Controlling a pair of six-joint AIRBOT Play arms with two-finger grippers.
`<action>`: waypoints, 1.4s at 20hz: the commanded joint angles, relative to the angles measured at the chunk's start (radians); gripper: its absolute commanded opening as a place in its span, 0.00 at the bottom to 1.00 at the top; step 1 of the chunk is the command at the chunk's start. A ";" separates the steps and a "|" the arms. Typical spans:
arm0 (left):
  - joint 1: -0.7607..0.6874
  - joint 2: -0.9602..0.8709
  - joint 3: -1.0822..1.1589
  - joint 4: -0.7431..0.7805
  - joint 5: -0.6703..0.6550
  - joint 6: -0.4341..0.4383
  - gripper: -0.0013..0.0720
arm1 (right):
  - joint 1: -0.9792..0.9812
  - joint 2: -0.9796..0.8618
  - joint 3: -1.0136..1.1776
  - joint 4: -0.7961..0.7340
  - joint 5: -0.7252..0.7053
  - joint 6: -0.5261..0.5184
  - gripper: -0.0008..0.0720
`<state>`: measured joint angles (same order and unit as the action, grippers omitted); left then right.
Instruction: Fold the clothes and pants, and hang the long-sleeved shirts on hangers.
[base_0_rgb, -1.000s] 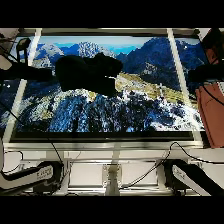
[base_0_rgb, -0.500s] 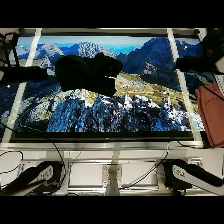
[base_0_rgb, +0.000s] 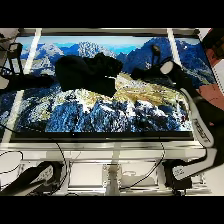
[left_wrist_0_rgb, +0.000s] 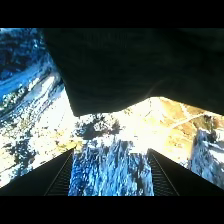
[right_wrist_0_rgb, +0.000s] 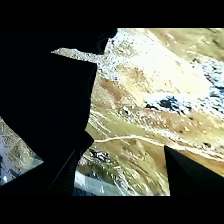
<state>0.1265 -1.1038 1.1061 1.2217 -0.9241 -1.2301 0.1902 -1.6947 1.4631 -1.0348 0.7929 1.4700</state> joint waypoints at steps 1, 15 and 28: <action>0.000 -0.080 -0.003 0.001 0.000 0.000 0.76 | 0.034 -0.146 0.105 0.118 0.061 0.013 0.82; -0.002 -0.303 -0.003 -0.057 0.069 0.003 0.76 | 0.133 -0.278 0.142 0.210 0.285 0.013 0.77; -0.004 -0.333 -0.003 -0.114 0.468 -0.001 0.85 | 0.201 -0.291 0.142 0.266 0.071 -0.078 0.04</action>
<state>0.1223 -1.4223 1.1030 1.1511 -0.6266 -1.2274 0.3882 -1.9991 1.6043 -0.7662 0.8581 1.4563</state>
